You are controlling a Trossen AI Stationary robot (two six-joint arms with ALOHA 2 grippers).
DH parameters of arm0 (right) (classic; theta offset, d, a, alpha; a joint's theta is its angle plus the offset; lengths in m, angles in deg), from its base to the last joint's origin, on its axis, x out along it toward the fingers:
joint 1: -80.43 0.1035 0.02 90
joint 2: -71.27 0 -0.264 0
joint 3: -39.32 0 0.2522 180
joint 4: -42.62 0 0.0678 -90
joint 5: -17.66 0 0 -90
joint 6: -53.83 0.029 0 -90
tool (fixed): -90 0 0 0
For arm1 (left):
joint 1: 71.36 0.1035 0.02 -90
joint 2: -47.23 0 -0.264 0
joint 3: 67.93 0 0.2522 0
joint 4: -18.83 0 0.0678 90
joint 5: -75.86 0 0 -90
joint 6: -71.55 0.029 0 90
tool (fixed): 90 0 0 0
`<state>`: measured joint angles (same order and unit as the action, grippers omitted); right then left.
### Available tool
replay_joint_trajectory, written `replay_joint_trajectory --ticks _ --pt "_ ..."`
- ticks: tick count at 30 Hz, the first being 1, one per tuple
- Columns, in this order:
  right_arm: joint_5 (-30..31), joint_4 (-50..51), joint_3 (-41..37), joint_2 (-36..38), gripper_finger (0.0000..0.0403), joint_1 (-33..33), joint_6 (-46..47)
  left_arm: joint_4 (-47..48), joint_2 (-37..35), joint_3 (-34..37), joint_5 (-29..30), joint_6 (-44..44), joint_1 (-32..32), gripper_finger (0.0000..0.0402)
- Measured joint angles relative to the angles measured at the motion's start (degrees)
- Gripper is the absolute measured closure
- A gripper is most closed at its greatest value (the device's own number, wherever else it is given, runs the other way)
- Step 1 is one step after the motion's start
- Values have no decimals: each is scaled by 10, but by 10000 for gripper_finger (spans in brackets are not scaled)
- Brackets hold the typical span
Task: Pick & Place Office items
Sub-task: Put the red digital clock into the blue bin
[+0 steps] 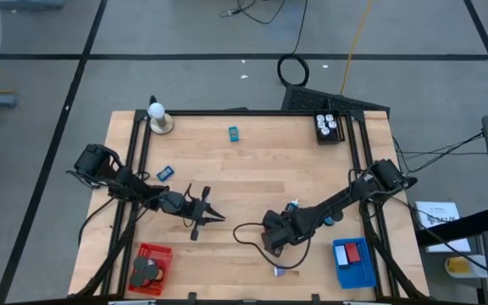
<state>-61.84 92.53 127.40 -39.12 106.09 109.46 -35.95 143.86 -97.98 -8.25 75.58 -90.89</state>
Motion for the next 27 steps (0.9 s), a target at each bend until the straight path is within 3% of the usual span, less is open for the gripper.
replay_joint_trajectory --ticks 6,13,21,27 --pt "-19 0 0 -2 243 -2 4 7 0 0 1 -1 0 364" --pt "-59 10 -1 51 242 8 80 7 0 0 1 0 0 364" --pt "-60 43 -1 161 251 99 326 10 0 0 1 2 0 364" --pt "-48 116 0 180 243 210 566 16 0 0 1 4 0 364"
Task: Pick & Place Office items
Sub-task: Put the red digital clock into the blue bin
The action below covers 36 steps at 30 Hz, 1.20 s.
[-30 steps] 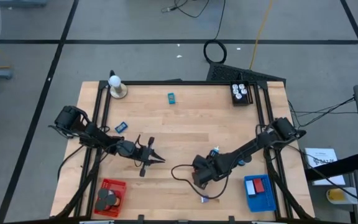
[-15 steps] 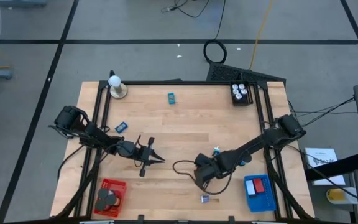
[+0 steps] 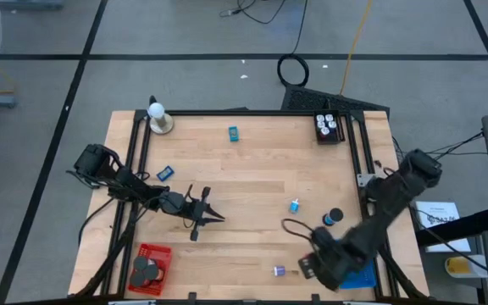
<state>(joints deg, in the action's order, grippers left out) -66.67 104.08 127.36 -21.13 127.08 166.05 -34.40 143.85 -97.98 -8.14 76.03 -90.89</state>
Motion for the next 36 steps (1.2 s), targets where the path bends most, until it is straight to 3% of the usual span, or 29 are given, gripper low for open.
replay_joint_trajectory --ticks 5,11,17,20,28,36 --pt "-2 71 0 0 247 79 173 0 0 0 0 11 0 364" --pt "-47 112 0 0 241 97 189 0 0 0 0 12 0 364" --pt "-144 204 0 0 245 100 198 0 0 0 0 12 0 364" --pt "-148 207 0 -3 243 115 196 0 0 0 0 12 0 364" --pt "-150 203 0 -30 243 176 112 0 0 0 0 12 0 364" --pt "-134 184 -16 -40 242 179 -89 2 0 0 0 11 0 364"
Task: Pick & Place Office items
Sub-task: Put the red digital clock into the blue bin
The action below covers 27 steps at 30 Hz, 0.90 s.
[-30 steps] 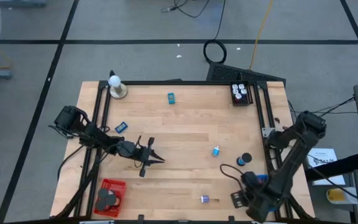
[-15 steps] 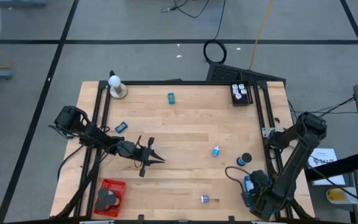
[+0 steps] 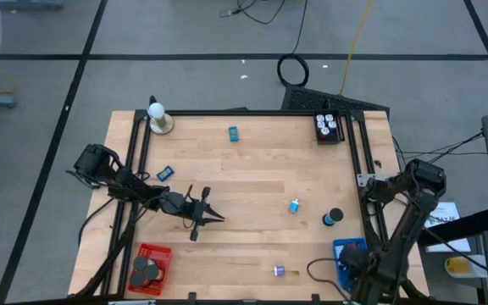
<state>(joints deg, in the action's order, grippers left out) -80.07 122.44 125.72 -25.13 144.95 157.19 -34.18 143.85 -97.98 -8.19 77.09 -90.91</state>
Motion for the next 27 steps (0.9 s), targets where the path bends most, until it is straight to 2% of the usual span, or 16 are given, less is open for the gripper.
replay_joint_trajectory --ticks 5,11,16,27 --pt "-20 -61 -42 0 244 -39 -136 2 0 0 0 2 0 364" --pt "-63 -72 -54 1 244 -69 -253 3 0 0 1 1 0 364" --pt "-104 -79 -54 0 244 -70 -249 5 0 0 1 2 0 364" --pt "-106 -80 -49 0 244 -56 -220 5 0 0 1 1 0 364"
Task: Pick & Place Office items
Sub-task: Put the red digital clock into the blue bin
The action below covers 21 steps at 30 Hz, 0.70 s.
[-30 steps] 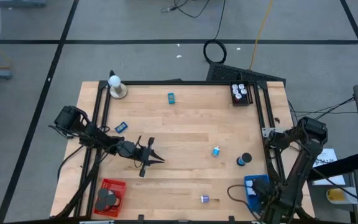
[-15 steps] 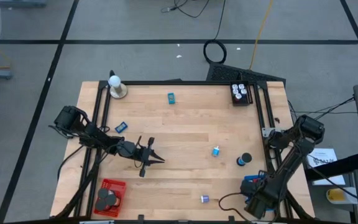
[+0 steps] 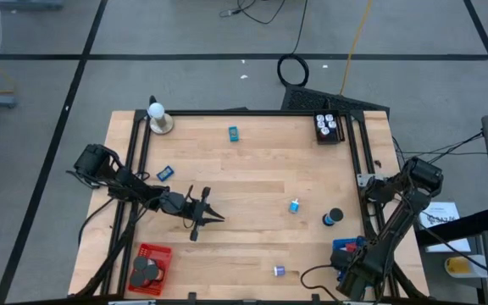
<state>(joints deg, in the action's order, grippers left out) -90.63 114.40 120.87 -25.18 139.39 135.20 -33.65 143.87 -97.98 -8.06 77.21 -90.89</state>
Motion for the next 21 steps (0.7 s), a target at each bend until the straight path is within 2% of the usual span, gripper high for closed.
replay_joint_trajectory --ticks 10,15,21 --pt "-35 -33 0 0 243 0 11 0 0 0 0 0 0 364" --pt "-10 -37 -3 0 243 0 -4 1 0 0 0 -1 0 364" --pt "-11 -39 -19 0 243 -12 -21 2 0 0 0 -1 0 364"
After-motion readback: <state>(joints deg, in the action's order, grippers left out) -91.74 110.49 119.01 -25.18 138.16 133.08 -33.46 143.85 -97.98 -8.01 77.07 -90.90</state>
